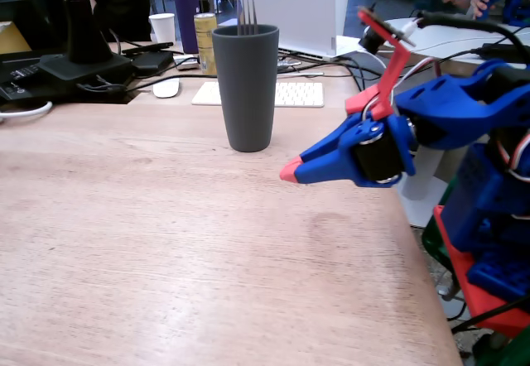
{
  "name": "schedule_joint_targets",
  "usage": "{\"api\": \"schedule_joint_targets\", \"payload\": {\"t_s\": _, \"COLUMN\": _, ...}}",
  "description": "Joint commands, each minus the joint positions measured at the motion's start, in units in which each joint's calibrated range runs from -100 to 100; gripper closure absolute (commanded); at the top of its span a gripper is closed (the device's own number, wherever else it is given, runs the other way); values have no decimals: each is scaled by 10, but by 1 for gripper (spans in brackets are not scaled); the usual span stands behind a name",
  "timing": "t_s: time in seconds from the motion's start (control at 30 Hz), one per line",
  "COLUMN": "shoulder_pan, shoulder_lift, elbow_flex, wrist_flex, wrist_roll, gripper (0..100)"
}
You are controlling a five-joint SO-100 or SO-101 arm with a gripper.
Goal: Grab the fork and place it in gray glass
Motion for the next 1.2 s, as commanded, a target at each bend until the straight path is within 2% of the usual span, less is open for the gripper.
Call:
{"api": "schedule_joint_targets", "payload": {"t_s": 0.0, "shoulder_pan": 1, "shoulder_lift": -9, "elbow_flex": 5, "wrist_flex": 27, "wrist_roll": 0, "gripper": 100}}
{"api": "schedule_joint_targets", "payload": {"t_s": 0.17, "shoulder_pan": -2, "shoulder_lift": -21, "elbow_flex": 3, "wrist_flex": 29, "wrist_roll": -31, "gripper": 100}}
{"api": "schedule_joint_targets", "payload": {"t_s": 1.17, "shoulder_pan": 11, "shoulder_lift": -22, "elbow_flex": 4, "wrist_flex": 28, "wrist_roll": -26, "gripper": 100}}
